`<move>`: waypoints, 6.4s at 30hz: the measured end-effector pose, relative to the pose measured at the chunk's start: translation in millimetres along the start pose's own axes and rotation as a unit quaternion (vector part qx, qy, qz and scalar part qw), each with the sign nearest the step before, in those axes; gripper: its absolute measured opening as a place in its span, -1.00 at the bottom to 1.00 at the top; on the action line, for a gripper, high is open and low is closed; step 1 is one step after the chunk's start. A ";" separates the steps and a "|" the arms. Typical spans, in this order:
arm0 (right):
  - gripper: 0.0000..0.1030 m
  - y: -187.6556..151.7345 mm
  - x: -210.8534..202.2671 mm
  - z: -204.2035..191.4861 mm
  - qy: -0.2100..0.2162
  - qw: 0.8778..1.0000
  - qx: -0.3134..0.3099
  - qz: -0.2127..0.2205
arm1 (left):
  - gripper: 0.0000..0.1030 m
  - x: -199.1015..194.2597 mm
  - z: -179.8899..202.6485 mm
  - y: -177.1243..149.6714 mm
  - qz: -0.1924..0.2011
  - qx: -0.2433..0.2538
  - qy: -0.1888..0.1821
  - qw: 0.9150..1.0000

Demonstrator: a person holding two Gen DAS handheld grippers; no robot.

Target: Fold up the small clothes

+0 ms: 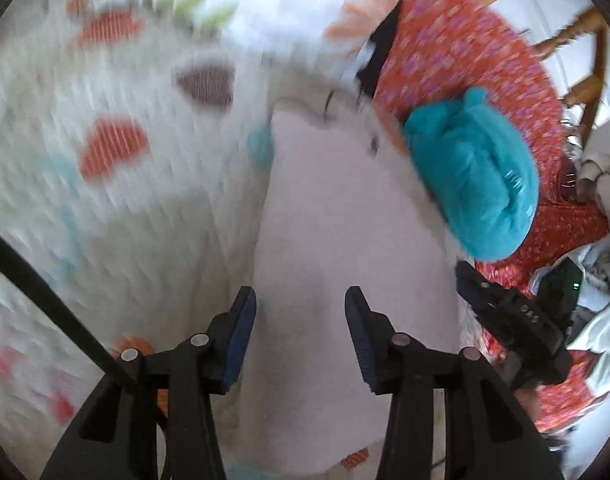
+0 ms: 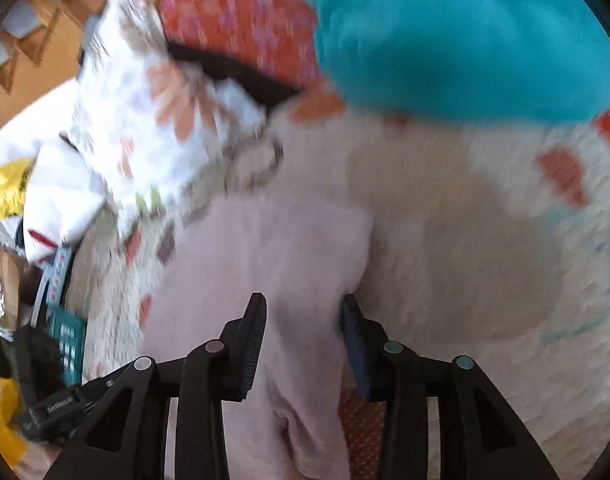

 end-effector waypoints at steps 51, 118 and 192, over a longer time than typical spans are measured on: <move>-0.87 18.8 111.8 2.0 0.010 0.995 0.033 -0.092 | 0.32 23.4 -12.2 -82.3 -0.055 0.070 0.053 0.995; -0.14 -147.4 -34.5 21.6 -0.142 0.980 -0.086 -0.114 | 0.76 10.3 -1.9 -128.3 0.040 0.194 0.159 0.967; 0.23 -200.4 -52.0 -16.4 -0.181 0.968 -0.162 -0.070 | 1.00 -28.9 -25.6 -167.9 0.064 0.155 0.223 0.960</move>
Point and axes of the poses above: each gripper's, at about its wrist camera, not at the fingertips, and x roughly the way its jaws point, z to its right, y to its top, the point moved 10 cm from there along x, roughly the way its jaws point, and after that the axes turned 13 degrees about y, right-handed, at the moved point
